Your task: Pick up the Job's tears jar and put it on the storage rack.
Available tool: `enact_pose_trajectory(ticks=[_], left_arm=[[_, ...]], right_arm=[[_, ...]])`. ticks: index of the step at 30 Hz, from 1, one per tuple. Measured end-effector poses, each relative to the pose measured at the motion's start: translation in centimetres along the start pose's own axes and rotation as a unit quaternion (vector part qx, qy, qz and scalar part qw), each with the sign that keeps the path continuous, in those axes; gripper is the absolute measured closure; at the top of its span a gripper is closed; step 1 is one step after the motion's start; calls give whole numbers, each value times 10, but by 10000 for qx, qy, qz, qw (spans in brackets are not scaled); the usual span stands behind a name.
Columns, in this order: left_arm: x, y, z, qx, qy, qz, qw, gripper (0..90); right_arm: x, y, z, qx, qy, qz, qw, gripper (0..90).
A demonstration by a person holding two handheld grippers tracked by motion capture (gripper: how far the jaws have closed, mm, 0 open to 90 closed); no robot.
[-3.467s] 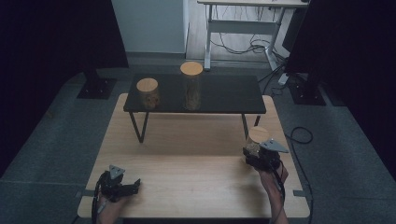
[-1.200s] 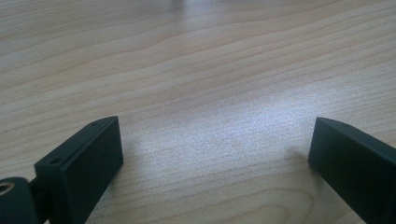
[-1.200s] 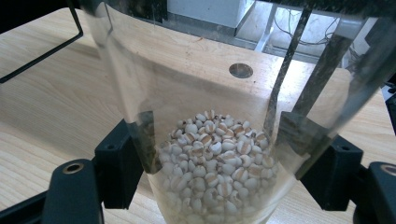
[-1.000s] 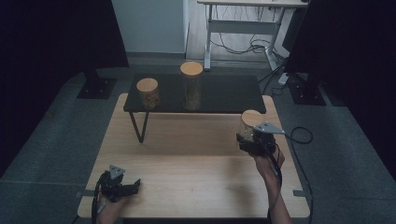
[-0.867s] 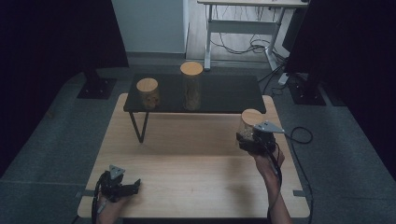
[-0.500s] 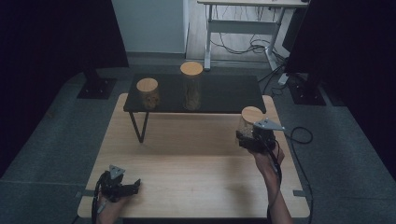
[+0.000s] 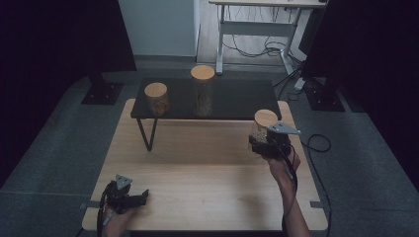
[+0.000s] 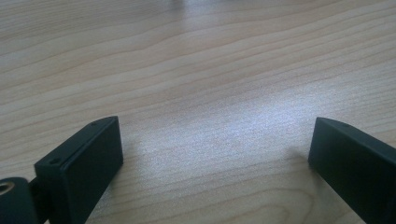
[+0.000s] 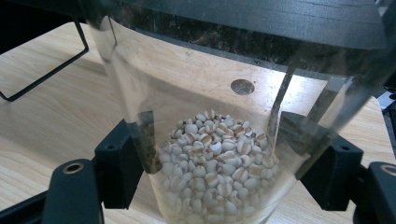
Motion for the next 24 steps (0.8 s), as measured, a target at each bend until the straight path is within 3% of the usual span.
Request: enact_pose_trajectory(ticks=[24], left_arm=[[0, 0, 0, -6, 6, -4, 10000, 26]], right_arm=[[16, -4, 0, 13, 3, -47, 10000, 249]])
Point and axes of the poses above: each handheld gripper's, and its own axes: z roughly forward along the jaws, x roughly out of its top, y roughly to its right, the point moved 8 cm from there along z, roughly forward along the jaws, and after that the axes turned 9 degrees about -y, right-handed, at the moved point
